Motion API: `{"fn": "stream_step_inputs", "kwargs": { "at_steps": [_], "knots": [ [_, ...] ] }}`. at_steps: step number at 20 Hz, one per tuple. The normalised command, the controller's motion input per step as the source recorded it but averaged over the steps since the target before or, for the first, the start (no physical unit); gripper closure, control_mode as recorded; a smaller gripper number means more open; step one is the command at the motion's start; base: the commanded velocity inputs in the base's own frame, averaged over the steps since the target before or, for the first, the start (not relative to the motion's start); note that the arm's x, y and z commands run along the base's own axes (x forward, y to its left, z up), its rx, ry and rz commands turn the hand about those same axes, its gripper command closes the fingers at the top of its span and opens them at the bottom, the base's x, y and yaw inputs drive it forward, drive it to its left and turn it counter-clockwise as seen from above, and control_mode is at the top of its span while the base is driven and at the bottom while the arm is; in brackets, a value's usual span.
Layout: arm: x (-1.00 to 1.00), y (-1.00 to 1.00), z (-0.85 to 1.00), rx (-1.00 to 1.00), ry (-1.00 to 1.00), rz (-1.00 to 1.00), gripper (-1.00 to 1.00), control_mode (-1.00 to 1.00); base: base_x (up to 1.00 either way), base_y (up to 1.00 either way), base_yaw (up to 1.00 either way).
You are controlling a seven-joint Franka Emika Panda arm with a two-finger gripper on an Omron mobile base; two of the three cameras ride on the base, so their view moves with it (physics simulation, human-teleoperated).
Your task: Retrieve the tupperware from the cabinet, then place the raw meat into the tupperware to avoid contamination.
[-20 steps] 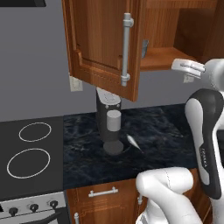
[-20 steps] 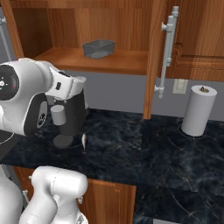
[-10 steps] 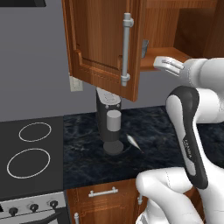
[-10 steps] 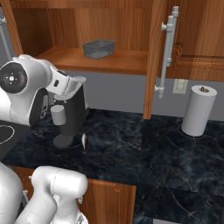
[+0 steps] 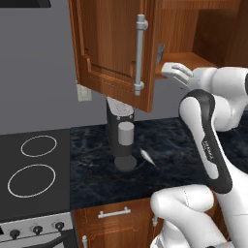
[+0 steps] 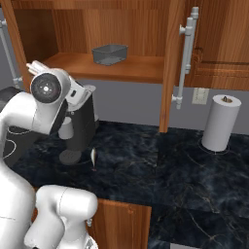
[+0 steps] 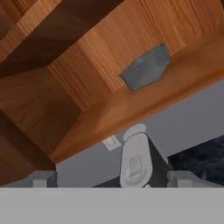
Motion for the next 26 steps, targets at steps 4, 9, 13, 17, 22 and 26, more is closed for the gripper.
{"fn": "stream_step_inputs", "kwargs": {
  "at_steps": [4,9,13,17,22,26],
  "knots": [
    [0.47,0.26,-0.11,0.11,0.03,0.12,-1.00,-1.00,0.00,0.00,0.00],
    [0.52,0.31,-0.10,0.09,0.07,0.11,-1.00,-1.00,0.00,0.00,0.00],
    [0.54,0.33,-0.12,0.07,0.14,0.13,-1.00,-1.00,0.00,0.00,0.00],
    [0.43,0.34,-0.13,0.07,0.18,0.16,-1.00,-1.00,0.00,0.00,0.00],
    [0.24,0.42,-0.19,0.08,0.12,0.17,-1.00,-1.00,0.00,0.00,0.00],
    [0.05,0.61,-0.26,0.08,0.03,0.16,-1.00,-1.00,0.00,0.00,0.00]
  ]
}}
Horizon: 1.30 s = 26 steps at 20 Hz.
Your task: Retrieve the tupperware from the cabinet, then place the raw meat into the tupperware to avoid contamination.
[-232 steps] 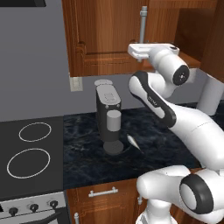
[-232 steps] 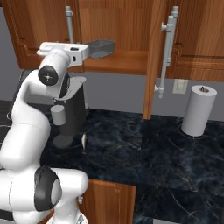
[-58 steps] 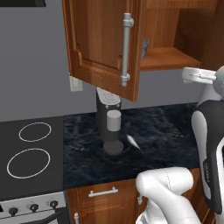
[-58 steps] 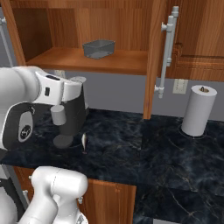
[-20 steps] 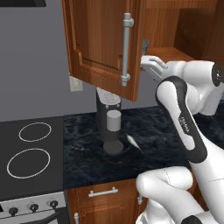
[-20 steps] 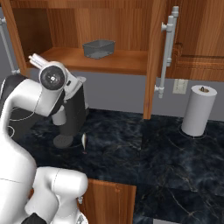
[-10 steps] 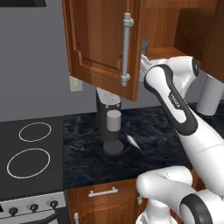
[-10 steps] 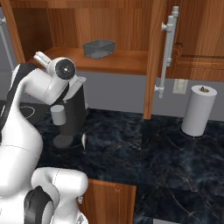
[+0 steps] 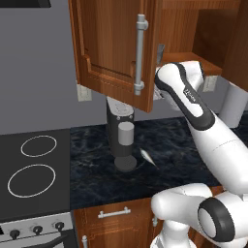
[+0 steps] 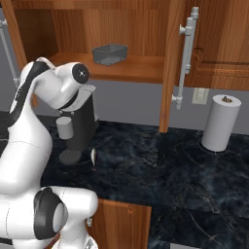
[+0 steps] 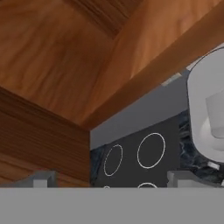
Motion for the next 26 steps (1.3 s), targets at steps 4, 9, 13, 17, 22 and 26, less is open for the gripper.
{"fn": "stream_step_inputs", "kwargs": {
  "at_steps": [4,9,13,17,22,26],
  "knots": [
    [0.00,0.78,-0.31,0.07,0.00,0.14,-1.00,-1.00,0.00,0.00,0.00],
    [0.00,0.88,-0.32,0.07,-0.03,0.10,-1.00,-1.00,0.00,0.00,0.00],
    [0.00,0.97,-0.34,0.05,-0.03,0.05,-1.00,-1.00,0.00,0.00,0.00],
    [0.00,0.94,-0.33,0.05,-0.01,0.01,-1.00,-1.00,0.00,0.00,0.00],
    [0.06,0.90,-0.37,0.04,0.00,0.00,-1.00,-1.00,0.00,0.00,0.00],
    [0.16,0.77,-0.29,-0.01,0.00,-0.01,-1.00,-1.00,0.00,0.00,0.00]
  ]
}}
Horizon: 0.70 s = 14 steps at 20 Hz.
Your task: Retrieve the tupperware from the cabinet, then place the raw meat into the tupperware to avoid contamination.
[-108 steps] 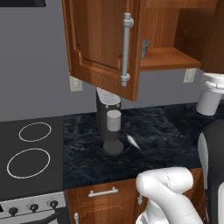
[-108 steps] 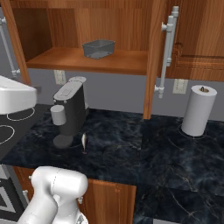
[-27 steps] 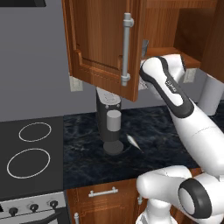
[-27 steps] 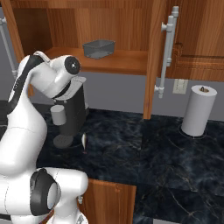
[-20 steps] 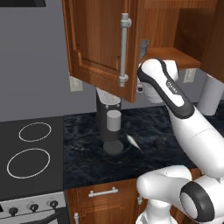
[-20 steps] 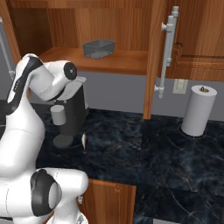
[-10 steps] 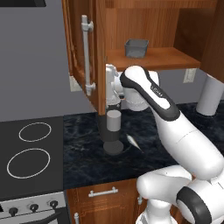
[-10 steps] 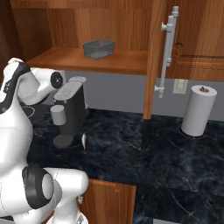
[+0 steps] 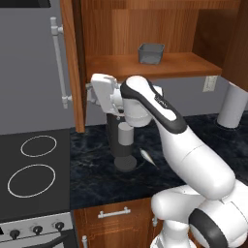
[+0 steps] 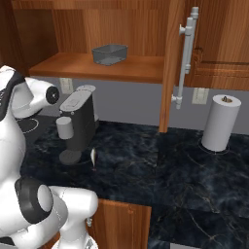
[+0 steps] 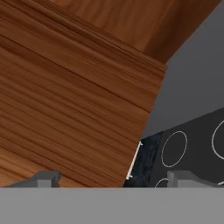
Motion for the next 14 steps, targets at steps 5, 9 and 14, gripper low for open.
{"fn": "stream_step_inputs", "kwargs": {
  "at_steps": [5,9,14],
  "knots": [
    [0.18,0.57,-0.19,-0.06,0.01,-0.05,-1.00,-1.00,0.00,0.00,0.00],
    [0.04,0.03,0.00,0.00,0.06,-0.01,-1.00,-1.00,0.00,0.00,0.00],
    [-0.08,-0.35,0.07,0.02,0.08,-0.05,-1.00,-1.00,0.00,0.00,0.00]
  ]
}}
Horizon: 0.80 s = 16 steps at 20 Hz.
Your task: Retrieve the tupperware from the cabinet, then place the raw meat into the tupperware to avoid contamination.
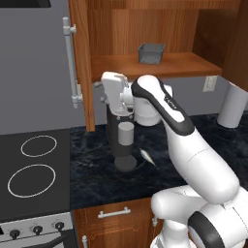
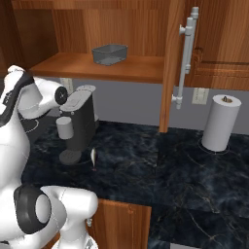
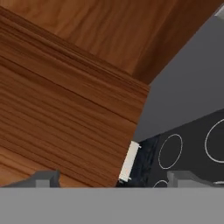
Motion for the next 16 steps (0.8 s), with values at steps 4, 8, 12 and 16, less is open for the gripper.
{"fn": "stream_step_inputs", "kwargs": {
  "at_steps": [4,8,12,16],
  "knots": [
    [-0.14,-0.47,0.16,0.01,0.11,-0.08,-1.00,-1.00,0.00,0.00,0.00],
    [-0.14,-0.48,0.15,0.00,0.11,-0.08,-1.00,-1.00,0.00,0.00,0.00],
    [-0.14,-0.43,0.11,-0.01,0.11,-0.08,-1.00,-1.00,0.00,0.00,0.00],
    [-0.09,-0.32,0.00,-0.14,0.15,-0.08,-1.00,-1.00,0.00,0.00,0.00]
  ]
}}
